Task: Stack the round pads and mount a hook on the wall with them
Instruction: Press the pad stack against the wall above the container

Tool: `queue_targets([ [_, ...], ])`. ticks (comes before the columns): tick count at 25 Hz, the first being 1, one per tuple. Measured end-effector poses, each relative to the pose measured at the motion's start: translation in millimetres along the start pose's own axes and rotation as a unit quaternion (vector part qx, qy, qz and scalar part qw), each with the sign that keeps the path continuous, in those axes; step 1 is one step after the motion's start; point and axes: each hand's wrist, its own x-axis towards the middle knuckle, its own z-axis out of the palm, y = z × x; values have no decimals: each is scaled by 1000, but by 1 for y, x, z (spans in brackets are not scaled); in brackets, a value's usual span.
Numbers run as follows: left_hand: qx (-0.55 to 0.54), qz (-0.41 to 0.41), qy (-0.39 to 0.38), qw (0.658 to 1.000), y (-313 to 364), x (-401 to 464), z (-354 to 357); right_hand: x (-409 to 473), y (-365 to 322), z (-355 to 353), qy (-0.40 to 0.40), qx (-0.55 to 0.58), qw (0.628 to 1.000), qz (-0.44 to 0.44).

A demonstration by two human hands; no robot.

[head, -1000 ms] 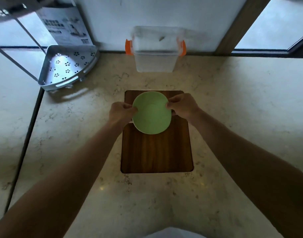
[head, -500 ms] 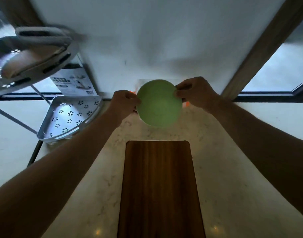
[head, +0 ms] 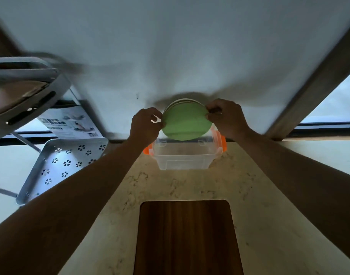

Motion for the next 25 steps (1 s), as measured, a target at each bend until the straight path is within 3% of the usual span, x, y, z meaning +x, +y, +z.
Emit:
queue_targets([
  [6,18,-17,45,999,-21,10,33,1,32,28,24,-41,997,-65],
  [18,78,0,81,994,-36,12,56,-5,59,59,92,-121,987,-45],
  [25,96,24,98,990,-40,13,60,-5,60,59,87,-132,987,-20],
])
